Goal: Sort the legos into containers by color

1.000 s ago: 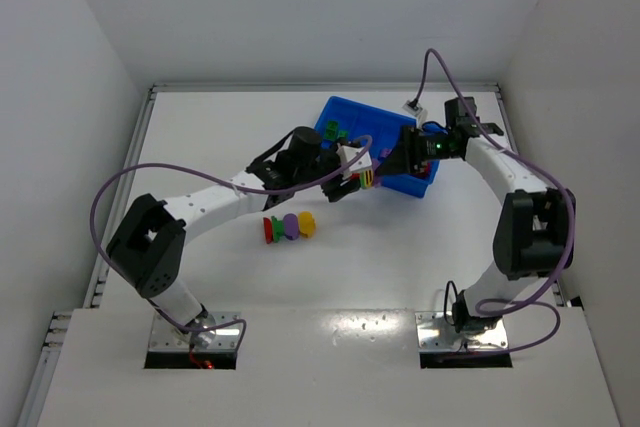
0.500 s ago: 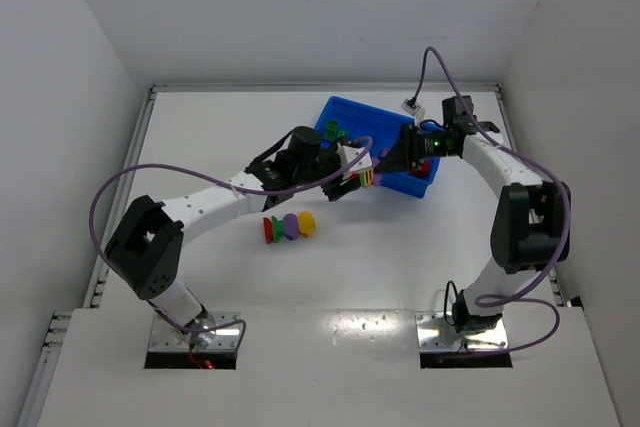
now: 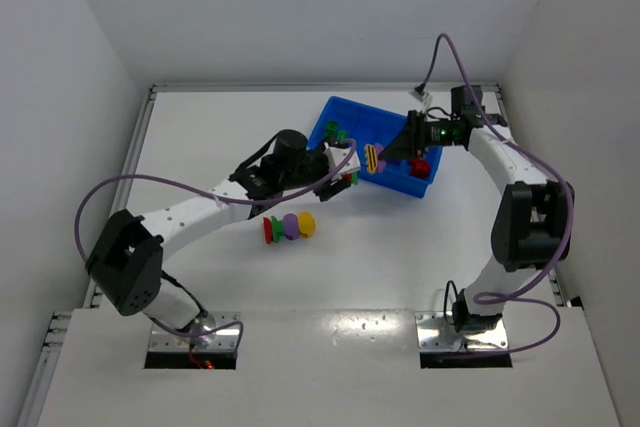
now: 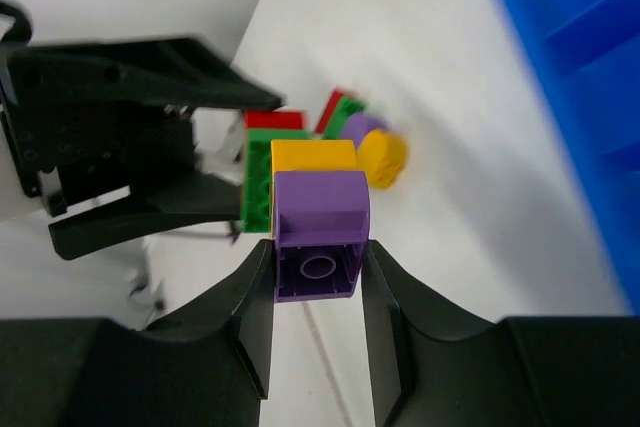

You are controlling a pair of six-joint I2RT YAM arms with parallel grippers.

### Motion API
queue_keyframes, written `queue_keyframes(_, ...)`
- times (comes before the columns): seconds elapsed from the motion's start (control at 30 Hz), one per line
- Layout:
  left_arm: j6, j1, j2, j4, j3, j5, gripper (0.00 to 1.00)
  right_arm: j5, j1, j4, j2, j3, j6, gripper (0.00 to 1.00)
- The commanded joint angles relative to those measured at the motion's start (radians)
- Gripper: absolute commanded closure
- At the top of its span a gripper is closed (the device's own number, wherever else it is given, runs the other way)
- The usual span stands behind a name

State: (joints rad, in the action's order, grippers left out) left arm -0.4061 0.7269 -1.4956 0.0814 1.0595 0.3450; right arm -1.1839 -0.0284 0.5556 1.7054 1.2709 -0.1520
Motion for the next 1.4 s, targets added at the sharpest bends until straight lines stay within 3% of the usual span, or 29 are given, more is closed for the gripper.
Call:
queue_keyframes(0.0, 0.01, -0.038, 0.073, -0.037, -0.038, -0.001, 0.77, 0.069, 0.082, -0.085, 0.04, 0.102, 0.017, 0.96)
queue_keyframes(0.43, 0.02, -0.056, 0.092, -0.023, -0.047, -0.03, 0.77, 0.124, 0.104, -0.085, 0.114, 0.185, 0.017, 0.97)
queue_keyframes(0.73, 0.145, -0.141, 0.003, -0.012, 0.039, 0.034, 0.77, 0.151, 0.104, -0.045, 0.051, 0.128, 0.075, 0.97)
queue_keyframes(0.93, 0.156, -0.175, -0.006, -0.012, 0.048, 0.046, 0.77, 0.243, -0.01, 0.208, -0.001, 0.055, 0.374, 0.97)
queue_keyframes(1.03, 0.156, -0.184, -0.015, -0.022, 0.057, 0.046, 0.77, 0.311, -0.077, 0.254, -0.016, -0.004, 0.483, 0.97)
queue_keyframes(1.37, 0.165, -0.193, 0.005, -0.032, 0.046, 0.019, 0.77, 0.582, -0.191, 0.087, 0.045, -0.054, 0.39, 0.96)
